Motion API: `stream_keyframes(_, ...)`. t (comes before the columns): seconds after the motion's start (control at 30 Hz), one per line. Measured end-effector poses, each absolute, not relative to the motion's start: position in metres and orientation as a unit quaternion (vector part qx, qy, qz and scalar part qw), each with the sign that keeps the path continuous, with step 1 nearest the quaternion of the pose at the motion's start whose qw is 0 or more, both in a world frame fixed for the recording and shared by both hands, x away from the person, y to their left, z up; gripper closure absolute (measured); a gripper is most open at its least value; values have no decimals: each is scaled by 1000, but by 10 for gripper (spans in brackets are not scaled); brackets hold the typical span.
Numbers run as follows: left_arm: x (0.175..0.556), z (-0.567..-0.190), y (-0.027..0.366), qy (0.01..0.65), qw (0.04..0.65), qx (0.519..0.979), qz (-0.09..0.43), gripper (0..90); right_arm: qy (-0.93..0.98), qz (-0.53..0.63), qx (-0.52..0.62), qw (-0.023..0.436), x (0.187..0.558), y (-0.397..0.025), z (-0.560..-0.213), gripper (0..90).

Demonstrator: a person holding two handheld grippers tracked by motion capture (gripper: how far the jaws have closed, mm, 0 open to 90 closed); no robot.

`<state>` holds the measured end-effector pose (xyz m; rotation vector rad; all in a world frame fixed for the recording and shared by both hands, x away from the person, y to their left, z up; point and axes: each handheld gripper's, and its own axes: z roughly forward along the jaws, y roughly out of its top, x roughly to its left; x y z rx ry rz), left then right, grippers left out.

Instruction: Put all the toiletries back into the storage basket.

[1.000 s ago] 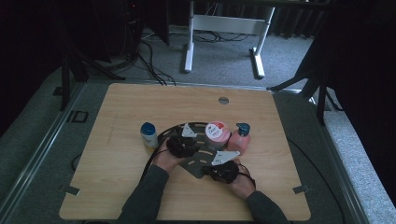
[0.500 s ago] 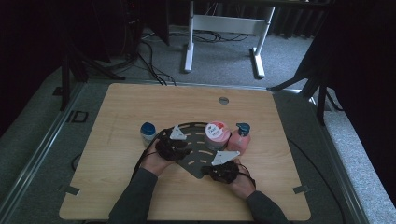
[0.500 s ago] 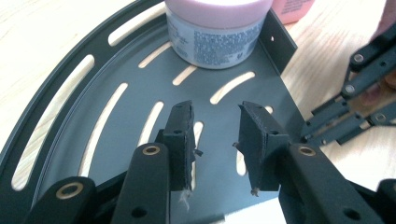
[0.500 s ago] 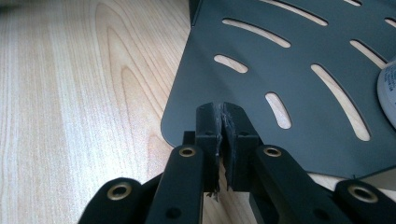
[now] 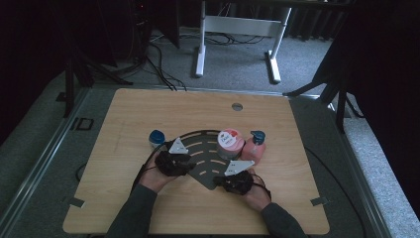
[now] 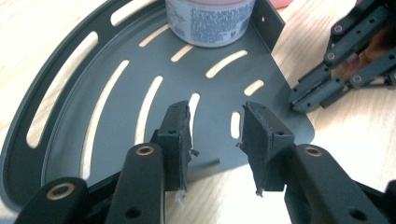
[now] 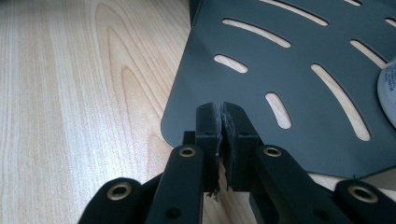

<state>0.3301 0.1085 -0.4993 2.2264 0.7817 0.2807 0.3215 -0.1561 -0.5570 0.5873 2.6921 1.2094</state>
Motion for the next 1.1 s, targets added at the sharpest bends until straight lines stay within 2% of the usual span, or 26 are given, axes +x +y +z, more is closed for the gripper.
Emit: stream_keyframes(1.1, 297, -509, 168, 338, 370, 856, 124, 566, 892, 404, 195, 61, 322, -157, -557, 852)
